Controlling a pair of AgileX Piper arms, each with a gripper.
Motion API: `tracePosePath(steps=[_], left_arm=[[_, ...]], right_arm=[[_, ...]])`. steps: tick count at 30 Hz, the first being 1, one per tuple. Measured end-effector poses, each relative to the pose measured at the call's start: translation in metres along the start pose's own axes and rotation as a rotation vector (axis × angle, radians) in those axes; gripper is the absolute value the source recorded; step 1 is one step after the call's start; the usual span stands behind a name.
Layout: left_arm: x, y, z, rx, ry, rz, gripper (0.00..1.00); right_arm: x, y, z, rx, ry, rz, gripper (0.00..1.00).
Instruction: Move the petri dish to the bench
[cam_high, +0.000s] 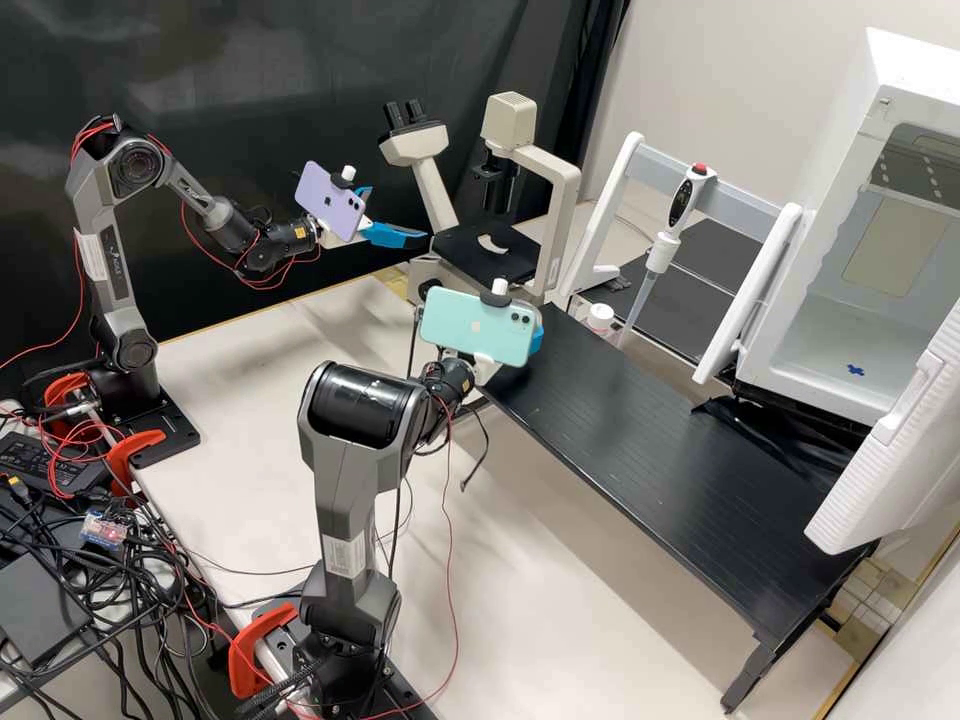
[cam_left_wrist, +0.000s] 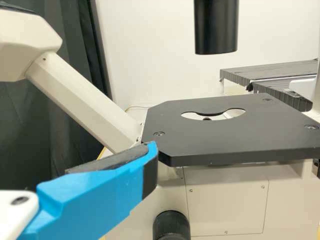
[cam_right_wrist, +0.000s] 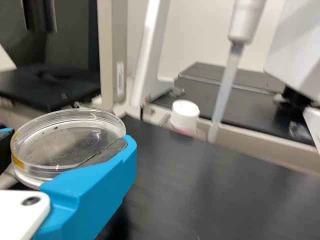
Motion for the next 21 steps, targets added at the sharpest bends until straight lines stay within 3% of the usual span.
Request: tracePosePath(steps=[12, 13, 21], left_arm=[[0.000, 0.000, 0.000, 0.000, 0.000, 0.000, 1.00], [0.000, 0.000, 0.000, 0.000, 0.000, 0.000, 1.00], [0.000, 0.000, 0.000, 0.000, 0.000, 0.000, 1.00]], right_arm=[[-0.026, -0.004, 0.022, -0.028, 0.015, 0.015, 0.00], [-0.026, -0.004, 0.022, -0.032, 0.016, 0.015, 1.00], [-0.025, -0.002, 0.024, -0.052, 0.026, 0.012, 1.00]])
